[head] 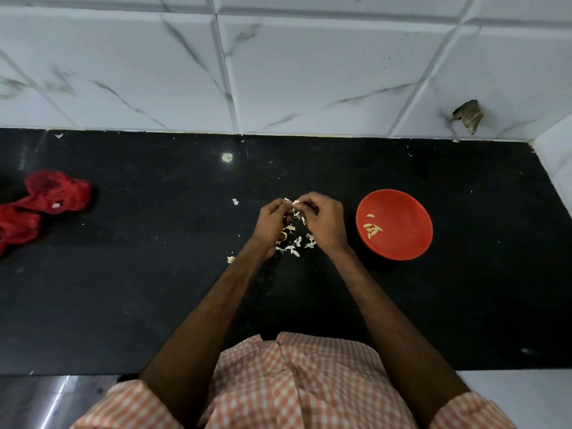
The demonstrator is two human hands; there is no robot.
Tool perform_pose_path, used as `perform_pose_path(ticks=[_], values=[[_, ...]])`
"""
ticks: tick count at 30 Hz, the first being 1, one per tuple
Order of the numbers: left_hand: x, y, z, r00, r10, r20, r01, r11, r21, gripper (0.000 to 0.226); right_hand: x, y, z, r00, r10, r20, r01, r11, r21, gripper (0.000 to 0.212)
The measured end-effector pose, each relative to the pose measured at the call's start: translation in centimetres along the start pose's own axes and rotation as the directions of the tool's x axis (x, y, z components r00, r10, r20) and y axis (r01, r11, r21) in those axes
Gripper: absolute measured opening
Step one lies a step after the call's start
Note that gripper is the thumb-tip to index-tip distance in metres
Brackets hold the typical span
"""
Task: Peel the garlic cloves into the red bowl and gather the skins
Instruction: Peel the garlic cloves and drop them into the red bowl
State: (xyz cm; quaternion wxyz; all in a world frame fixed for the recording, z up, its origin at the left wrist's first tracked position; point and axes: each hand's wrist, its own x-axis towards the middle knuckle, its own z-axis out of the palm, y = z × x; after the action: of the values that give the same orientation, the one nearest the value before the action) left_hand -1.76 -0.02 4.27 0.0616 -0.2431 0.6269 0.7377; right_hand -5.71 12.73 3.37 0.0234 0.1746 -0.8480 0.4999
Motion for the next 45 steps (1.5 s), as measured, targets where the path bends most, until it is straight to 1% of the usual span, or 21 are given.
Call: perform_pose_path(ticks=[3, 6, 8, 10, 12, 14, 15, 17, 21, 23, 25, 27, 28, 29, 31, 33, 35, 37, 39, 41, 45], values=[[-0.1, 0.1, 0.1, 1.000, -0.010, -0.001, 0.010, 1.000, 0.009, 0.023, -0.1, 0.3, 0.0, 0.997, -0.075, -0.018, 0.074, 0.996, -0.051, 0.006], [0.0, -0.1, 0.2, 1.000, 0.012, -0.016, -0.011, 0.999, 0.049, 0.024, -0.2, 0.5, 0.2, 0.985, -0.174, 0.009, 0.173, 0.972, -0.157, 0.003], [0.2, -0.2, 0.1, 1.000, 0.018, -0.024, -0.016, 0.998, 0.059, 0.022, -0.2, 0.5, 0.2, 0.983, -0.181, 0.019, 0.182, 0.968, -0.172, 0.003], [0.2, -0.3, 0.1, 1.000, 0.006, -0.022, -0.005, 1.000, 0.031, 0.019, -0.1, 0.4, 0.2, 0.995, -0.102, 0.003, 0.102, 0.993, -0.053, 0.005], [0.1, -0.2, 0.0, 1.000, -0.016, -0.018, 0.016, 1.000, -0.014, 0.019, 0.0, 0.3, 0.2, 0.997, 0.080, -0.003, -0.079, 0.984, 0.157, 0.009], [0.1, 0.0, 0.1, 0.999, -0.031, -0.010, 0.030, 0.998, -0.056, 0.023, 0.1, 0.2, 0.4, 0.967, 0.252, 0.020, -0.242, 0.896, 0.371, 0.011], [0.1, 0.1, 0.2, 0.999, -0.035, -0.007, 0.034, 0.997, -0.070, 0.026, 0.1, 0.3, 0.4, 0.954, 0.299, 0.028, -0.281, 0.854, 0.438, 0.012], [0.1, 0.2, 0.2, 0.999, -0.035, 0.000, 0.035, 0.996, -0.082, 0.029, 0.1, 0.3, 0.4, 0.943, 0.330, 0.034, -0.303, 0.816, 0.492, 0.013], [0.3, -0.3, 0.0, 1.000, -0.011, -0.013, 0.010, 0.999, -0.035, 0.029, -0.1, 0.0, 0.1, 0.943, 0.330, 0.041, -0.300, 0.792, 0.532, 0.013], [0.6, -1.0, -0.2, 0.998, 0.046, -0.045, -0.046, 0.999, 0.018, 0.030, -0.1, -0.2, 0.0, 0.933, 0.357, 0.045, -0.317, 0.758, 0.569, 0.012], [1.0, -1.8, -0.6, 0.988, 0.129, -0.084, -0.114, 0.979, 0.170, 0.032, -0.2, -0.3, 0.0, 0.922, 0.384, 0.050, -0.334, 0.724, 0.604, 0.011], [1.4, -2.6, -1.1, 0.973, 0.196, -0.123, -0.130, 0.904, 0.406, 0.025, -0.2, -0.4, 0.0, 0.913, 0.405, 0.053, -0.345, 0.696, 0.629, 0.009], [1.6, -3.0, -1.4, 0.967, 0.214, -0.139, -0.120, 0.863, 0.491, 0.015, -0.2, -0.5, -0.1, 0.909, 0.413, 0.052, -0.349, 0.687, 0.638, 0.008], [1.7, -3.2, -1.6, 0.964, 0.226, -0.142, -0.118, 0.837, 0.534, 0.007, -0.3, -0.5, -0.1, 0.906, 0.421, 0.051, -0.351, 0.679, 0.645, 0.007], [1.7, -3.2, -1.7, 0.961, 0.250, -0.120, -0.134, 0.796, 0.590, 0.018, -0.3, -0.5, -0.1, 0.900, 0.433, 0.049, -0.357, 0.670, 0.651, 0.007], [1.5, -2.8, -1.5, 0.946, 0.314, -0.076, -0.216, 0.788, 0.577, 0.024, -0.2, -0.5, -0.1, 0.893, 0.447, 0.055, -0.373, 0.667, 0.644, 0.009], [1.3, -2.1, -1.0, 0.925, 0.379, -0.022, -0.327, 0.824, 0.463, 0.025, -0.2, -0.5, -0.1, 0.884, 0.462, 0.069, -0.396, 0.662, 0.637, 0.008], [1.2, -1.5, -0.7, 0.904, 0.428, 0.013, -0.404, 0.842, 0.357, 0.024, -0.2, -0.6, -0.1, 0.878, 0.470, 0.085, -0.415, 0.663, 0.622, 0.005], [1.3, -1.5, -0.6, 0.888, 0.458, 0.026, -0.440, 0.834, 0.334, 0.020, -0.2, -0.7, -0.2, 0.876, 0.472, 0.099, -0.430, 0.669, 0.607, 0.007], [1.2, -1.5, -0.7, 0.880, 0.475, 0.008, -0.448, 0.824, 0.347, 0.015, -0.1, -0.7, -0.3, 0.874, 0.472, 0.119, -0.444, 0.672, 0.593, 0.006], [1.1, -1.7, -0.8, 0.882, 0.471, -0.028, -0.432, 0.830, 0.353, 0.008, -0.1, -0.7, -0.3, 0.873, 0.468, 0.134, -0.460, 0.703, 0.542, 0.005]])
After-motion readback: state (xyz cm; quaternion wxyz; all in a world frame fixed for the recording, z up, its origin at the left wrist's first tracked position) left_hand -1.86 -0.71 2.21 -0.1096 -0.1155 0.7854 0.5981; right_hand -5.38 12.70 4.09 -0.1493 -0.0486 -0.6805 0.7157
